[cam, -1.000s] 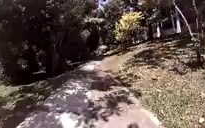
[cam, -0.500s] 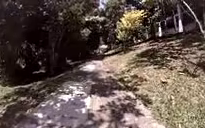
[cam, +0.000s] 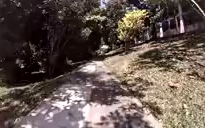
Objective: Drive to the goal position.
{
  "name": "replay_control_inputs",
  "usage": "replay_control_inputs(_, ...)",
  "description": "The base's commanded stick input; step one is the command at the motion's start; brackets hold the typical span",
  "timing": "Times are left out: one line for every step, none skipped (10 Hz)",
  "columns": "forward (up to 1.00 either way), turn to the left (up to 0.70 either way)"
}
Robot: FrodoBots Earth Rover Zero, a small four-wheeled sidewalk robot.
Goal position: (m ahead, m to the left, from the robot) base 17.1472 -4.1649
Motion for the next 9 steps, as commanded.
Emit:
replay_control_inputs(0.50,0.00)
replay_control_inputs(0.50,0.00)
replay_control_inputs(0.50,0.00)
replay_control_inputs(0.50,0.00)
replay_control_inputs(0.50,0.00)
replay_control_inputs(0.50,0.00)
replay_control_inputs(0.50,0.00)
replay_control_inputs(0.50,0.00)
replay_control_inputs(0.50,0.00)
